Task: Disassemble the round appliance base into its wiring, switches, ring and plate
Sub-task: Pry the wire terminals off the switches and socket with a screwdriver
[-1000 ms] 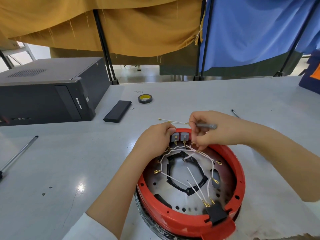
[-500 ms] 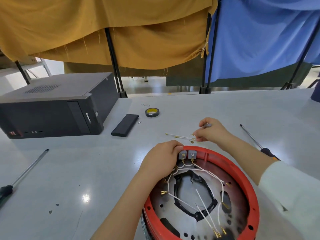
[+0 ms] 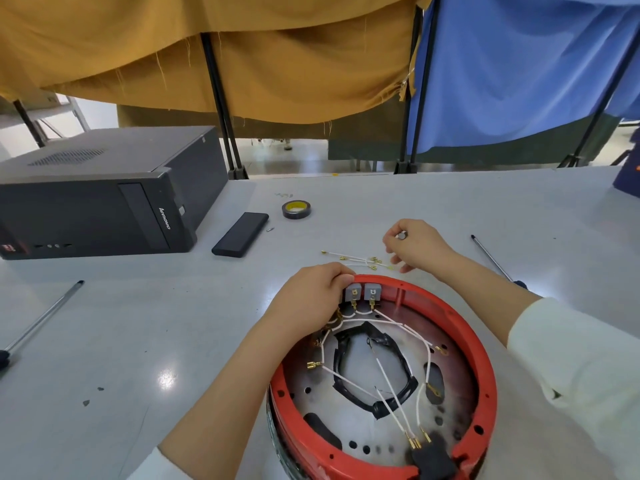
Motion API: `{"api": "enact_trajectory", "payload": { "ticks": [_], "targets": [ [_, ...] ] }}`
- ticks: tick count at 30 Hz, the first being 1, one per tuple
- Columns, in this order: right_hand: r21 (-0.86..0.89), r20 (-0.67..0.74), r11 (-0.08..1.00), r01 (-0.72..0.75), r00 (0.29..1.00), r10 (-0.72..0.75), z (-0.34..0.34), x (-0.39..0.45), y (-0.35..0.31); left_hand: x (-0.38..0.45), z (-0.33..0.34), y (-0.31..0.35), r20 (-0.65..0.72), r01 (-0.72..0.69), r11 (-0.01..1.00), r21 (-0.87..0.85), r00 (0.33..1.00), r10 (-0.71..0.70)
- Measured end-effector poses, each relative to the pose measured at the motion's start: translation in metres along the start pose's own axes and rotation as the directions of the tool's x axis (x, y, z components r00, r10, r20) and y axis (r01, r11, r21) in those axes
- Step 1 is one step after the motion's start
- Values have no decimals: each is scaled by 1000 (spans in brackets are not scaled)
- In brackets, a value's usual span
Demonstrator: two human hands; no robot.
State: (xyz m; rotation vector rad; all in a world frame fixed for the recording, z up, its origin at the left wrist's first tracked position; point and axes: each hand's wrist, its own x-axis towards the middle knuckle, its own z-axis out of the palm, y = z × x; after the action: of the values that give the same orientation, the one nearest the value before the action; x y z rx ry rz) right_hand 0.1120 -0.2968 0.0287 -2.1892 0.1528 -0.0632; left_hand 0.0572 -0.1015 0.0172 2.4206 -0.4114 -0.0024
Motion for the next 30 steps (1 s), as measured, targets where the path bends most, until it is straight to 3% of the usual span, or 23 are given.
{"api": "enact_trajectory", "payload": {
  "ticks": [5, 8, 10, 14, 20, 25, 30],
  "targets": [
    [100, 7, 980, 173, 985, -175, -9, -33, -23, 8, -10, 4, 45, -5, 997, -80, 999, 9],
    [246, 41, 945, 216, 972, -233, -9, -57, -36, 9, -26, 10, -102, -5, 988, -155, 995, -11],
    [297, 82, 926, 233, 960, -268, -5, -67, -38, 5, -38, 7, -177, 24, 998, -59, 984, -34],
    [399, 147, 892, 214, 945, -293, 7, -77, -36, -20, -35, -8, -135, 174, 984, 23, 976, -170],
    [210, 87, 916, 341, 927, -365, 16, -78, -34, -36, -13, -13, -125, 125, 992, -26, 984, -127],
    [88, 91, 939, 333, 936, -340, 15, -74, -31, -29, -15, -14, 6, 18, 999, -50, 1000, -17],
    [59, 23, 951, 303, 952, -305, 20, -69, -24, -20, -15, -17, 5, -22, 999, -39, 1000, 22]
  ]
}}
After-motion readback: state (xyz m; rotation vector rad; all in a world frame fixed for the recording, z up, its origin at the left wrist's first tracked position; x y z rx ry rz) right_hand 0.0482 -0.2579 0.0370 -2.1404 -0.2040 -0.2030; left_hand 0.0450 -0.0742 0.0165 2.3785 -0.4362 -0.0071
